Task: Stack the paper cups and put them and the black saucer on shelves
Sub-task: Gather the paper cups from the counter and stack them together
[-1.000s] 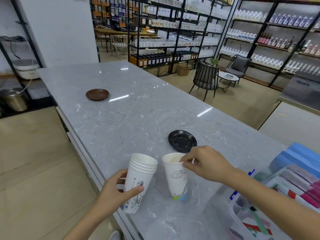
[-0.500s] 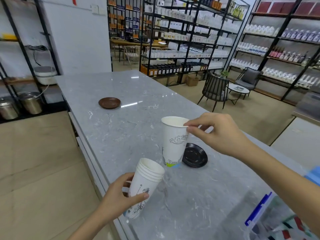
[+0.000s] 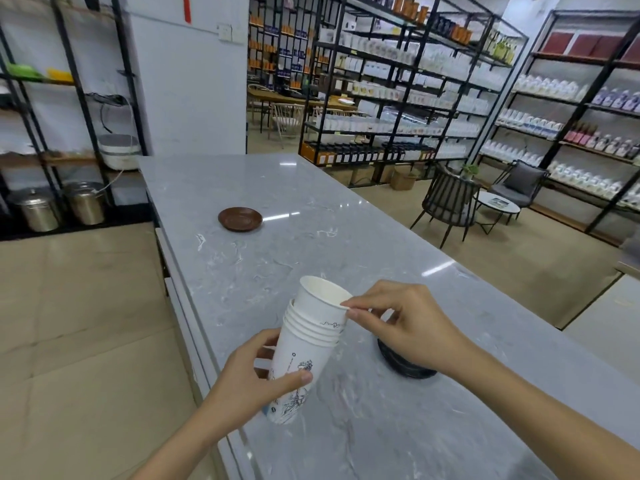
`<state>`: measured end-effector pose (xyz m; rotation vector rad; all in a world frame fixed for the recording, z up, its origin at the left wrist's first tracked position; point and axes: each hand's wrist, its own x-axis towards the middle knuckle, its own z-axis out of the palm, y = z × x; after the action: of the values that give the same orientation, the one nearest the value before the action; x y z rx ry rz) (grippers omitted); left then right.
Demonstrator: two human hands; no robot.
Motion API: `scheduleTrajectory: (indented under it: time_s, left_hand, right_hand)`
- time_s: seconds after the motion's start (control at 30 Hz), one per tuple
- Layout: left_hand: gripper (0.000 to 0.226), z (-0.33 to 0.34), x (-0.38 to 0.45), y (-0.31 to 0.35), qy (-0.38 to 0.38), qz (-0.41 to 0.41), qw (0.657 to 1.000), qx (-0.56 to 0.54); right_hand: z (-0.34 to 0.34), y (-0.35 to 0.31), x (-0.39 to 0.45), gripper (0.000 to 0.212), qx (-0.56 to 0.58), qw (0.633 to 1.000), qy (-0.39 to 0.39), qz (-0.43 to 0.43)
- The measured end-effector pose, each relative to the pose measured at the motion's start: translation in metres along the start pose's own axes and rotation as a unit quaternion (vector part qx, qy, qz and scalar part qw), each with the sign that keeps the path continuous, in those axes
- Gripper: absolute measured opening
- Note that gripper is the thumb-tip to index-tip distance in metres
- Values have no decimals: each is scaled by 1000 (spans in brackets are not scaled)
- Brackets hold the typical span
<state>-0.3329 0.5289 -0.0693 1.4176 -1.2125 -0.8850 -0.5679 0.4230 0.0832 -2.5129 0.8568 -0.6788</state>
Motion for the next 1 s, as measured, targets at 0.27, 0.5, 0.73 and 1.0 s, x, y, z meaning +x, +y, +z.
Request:
scheduleTrajectory:
  time_s: [0.27, 0.5, 0.73, 1.0]
  left_hand:
    - [72, -37, 17, -9, 27, -42, 999, -22]
    - [66, -93, 28, -20, 55, -61, 995, -59]
    - [61, -173, 47, -22, 104, -51, 989, -89]
    - [67, -270, 72, -30, 149, -14, 986, -69]
  right_hand:
    - [53, 11, 41, 23, -17, 998, -55, -40]
    - [104, 12, 103, 35, -72, 990, -47, -112]
    - [154, -18, 194, 35, 1, 970, 37, -239]
    - [189, -63, 297, 36, -20, 930, 64, -362]
